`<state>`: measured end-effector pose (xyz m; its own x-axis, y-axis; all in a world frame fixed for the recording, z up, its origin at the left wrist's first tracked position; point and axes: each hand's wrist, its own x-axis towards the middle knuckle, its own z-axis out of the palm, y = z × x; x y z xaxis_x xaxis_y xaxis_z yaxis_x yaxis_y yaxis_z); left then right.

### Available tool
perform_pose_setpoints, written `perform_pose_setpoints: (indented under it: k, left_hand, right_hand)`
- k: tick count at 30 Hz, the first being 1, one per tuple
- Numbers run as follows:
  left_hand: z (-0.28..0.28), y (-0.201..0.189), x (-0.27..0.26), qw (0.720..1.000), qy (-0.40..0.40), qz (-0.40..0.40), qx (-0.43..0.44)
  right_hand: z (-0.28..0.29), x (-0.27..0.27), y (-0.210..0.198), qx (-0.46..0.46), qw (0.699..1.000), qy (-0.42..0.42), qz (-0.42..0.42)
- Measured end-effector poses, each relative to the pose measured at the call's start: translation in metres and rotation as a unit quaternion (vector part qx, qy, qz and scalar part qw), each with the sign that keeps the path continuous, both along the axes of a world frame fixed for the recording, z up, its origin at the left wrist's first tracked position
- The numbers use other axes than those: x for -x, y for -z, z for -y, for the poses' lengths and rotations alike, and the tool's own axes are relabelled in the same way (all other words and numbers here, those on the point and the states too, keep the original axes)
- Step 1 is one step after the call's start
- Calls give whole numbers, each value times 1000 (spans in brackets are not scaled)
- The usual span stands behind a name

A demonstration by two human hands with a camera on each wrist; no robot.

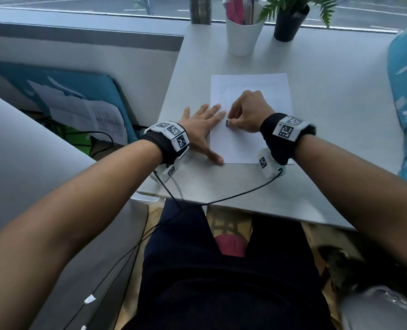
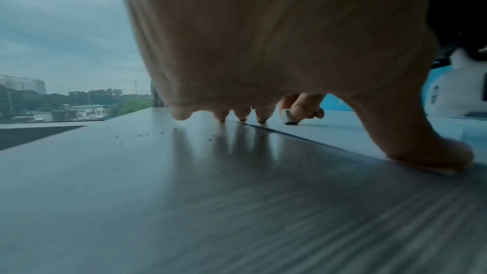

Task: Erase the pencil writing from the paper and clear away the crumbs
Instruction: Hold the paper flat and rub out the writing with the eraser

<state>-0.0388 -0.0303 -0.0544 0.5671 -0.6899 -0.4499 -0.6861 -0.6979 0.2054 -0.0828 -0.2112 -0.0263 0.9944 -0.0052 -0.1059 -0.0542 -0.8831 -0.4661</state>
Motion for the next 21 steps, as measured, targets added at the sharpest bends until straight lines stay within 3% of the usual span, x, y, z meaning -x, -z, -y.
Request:
perform_pose_setpoints:
  k: [3, 7, 11, 16, 21]
  left_hand:
    - [1, 0, -2, 1000, 2, 3, -5]
    - [3, 1, -5, 1000, 20, 2, -23]
    - [4, -2, -6, 999, 34, 17, -22]
    - [5, -5, -6, 998, 50, 17, -24]
    - [8, -10, -4, 999, 40, 8, -29]
  right_hand:
    - [-2, -2, -2, 8, 1000, 15, 3]
    - [-15, 16, -6, -3, 991, -108, -76]
    - [5, -11, -6, -12, 999, -12, -31]
    - [-5, 7, -3, -25, 988, -110, -104]
    - [5, -7, -6, -36, 998, -18, -48]
